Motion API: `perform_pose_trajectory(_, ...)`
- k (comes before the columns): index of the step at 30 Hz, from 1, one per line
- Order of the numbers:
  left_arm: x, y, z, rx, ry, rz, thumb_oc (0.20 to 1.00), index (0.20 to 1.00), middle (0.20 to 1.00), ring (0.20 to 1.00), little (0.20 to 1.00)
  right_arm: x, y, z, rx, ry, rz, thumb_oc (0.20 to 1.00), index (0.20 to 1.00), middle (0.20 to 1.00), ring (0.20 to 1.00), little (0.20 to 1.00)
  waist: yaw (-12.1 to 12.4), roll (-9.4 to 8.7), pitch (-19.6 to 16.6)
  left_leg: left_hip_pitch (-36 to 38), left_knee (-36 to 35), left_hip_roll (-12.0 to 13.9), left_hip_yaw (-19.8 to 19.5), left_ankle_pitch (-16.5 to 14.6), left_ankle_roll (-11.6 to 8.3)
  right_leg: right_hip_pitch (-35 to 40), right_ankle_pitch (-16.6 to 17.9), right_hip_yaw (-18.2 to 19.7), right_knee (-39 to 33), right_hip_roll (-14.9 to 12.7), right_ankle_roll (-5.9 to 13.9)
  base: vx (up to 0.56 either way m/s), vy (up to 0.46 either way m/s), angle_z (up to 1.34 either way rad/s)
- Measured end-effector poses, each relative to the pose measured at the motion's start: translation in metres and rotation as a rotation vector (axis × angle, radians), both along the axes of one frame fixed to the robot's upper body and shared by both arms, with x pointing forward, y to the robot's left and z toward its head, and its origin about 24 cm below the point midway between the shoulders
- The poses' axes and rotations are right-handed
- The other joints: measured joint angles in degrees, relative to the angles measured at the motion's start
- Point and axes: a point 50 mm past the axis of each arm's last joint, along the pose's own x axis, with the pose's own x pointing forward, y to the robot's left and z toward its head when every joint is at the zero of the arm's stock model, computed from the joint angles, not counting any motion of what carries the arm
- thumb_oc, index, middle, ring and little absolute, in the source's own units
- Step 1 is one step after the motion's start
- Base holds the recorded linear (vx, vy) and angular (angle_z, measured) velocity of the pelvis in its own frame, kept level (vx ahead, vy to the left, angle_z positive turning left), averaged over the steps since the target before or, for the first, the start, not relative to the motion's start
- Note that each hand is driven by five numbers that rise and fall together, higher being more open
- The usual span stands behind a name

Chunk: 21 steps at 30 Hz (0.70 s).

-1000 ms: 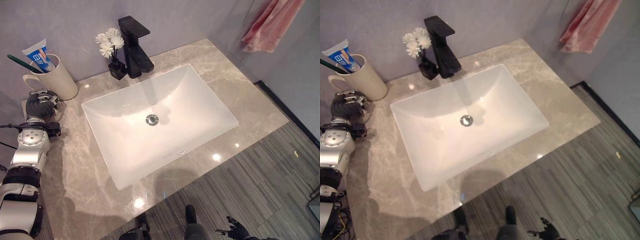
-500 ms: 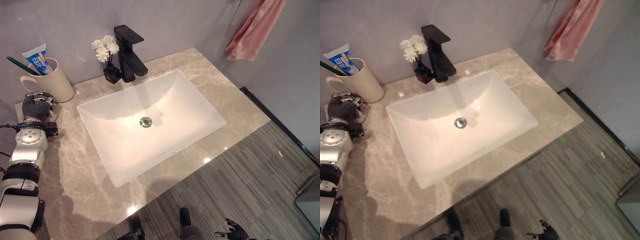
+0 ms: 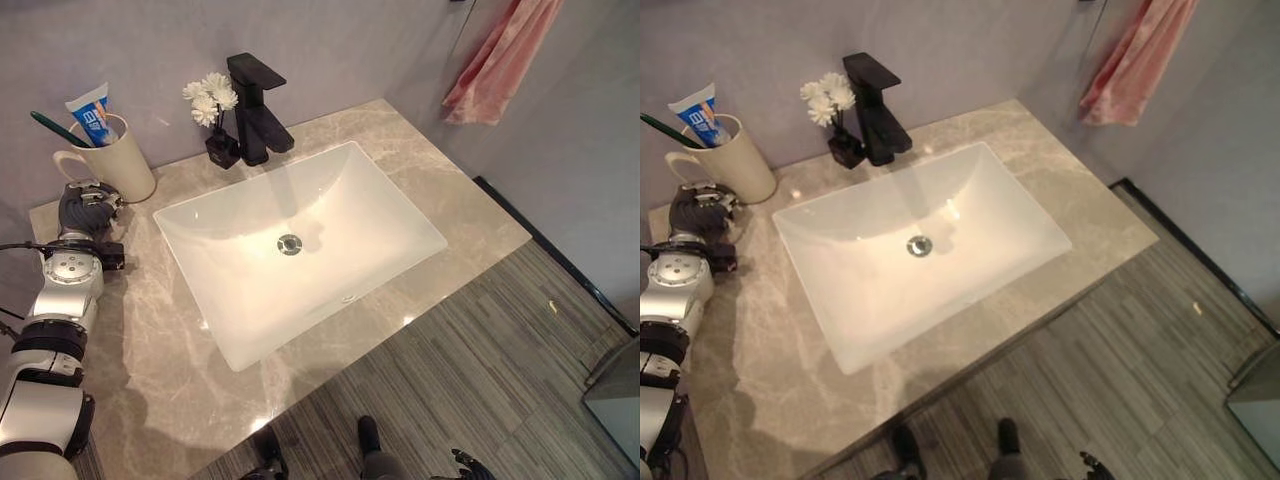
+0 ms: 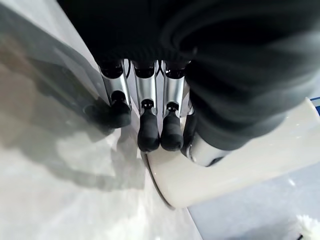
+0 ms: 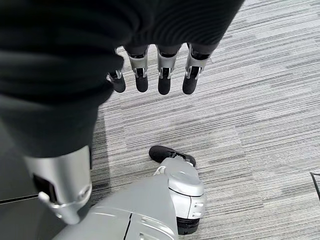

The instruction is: Put brush and paste in cup on sink, flatten towel.

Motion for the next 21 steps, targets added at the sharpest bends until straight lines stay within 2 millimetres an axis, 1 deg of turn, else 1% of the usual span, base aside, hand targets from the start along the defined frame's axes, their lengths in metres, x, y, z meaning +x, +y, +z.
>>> perform_pose_trajectory(4, 0.001, -0.002, 0.002, 0.005, -0.012, -0.011, 0.200, 0.200, 0.200, 0.200, 0.200, 0.000, 0.000, 0.000, 0.006, -0.006, -0.009, 1.000, 1.000, 1.000, 1.000, 1.000, -0.14, -0.03, -0.01, -0.37, -0.01, 0.04, 0.19, 0.06, -0.08, -0.55, 0.03, 0.02, 0.00, 0.09, -0.02, -0.01, -0.021, -0.05)
perform_pose_trajectory(11, 0.008, -0.013, 0.004, 0.067, 0.007, -0.051, 0.200, 0.200, 0.200, 0.200, 0.200, -0.002, -0.001, -0.001, 0.005, 0.003, -0.010, 1.000, 1.000, 1.000, 1.000, 1.000, -0.14, 0.01, 0.04, -0.42, -0.04, 0.17, 0.32, 0.06, -0.10, -0.59, 0.02, -0.01, -0.16, 0.19, -0.02, 0.00, -0.013, -0.01)
perform_pose_trajectory(21, 0.012, -0.016, 0.014, 0.076, -0.028, -0.065, 0.200, 0.200, 0.200, 0.200, 0.200, -0.001, -0.001, -0.001, 0.004, 0.000, -0.010, 1.000, 1.000, 1.000, 1.000, 1.000, -0.14, -0.49, 0.55, -1.23, 0.10, 0.24, 0.50, 0.26, -0.45, -1.51, -0.01, -0.06, -0.25, 0.30, -0.05, 0.02, -0.001, -0.01)
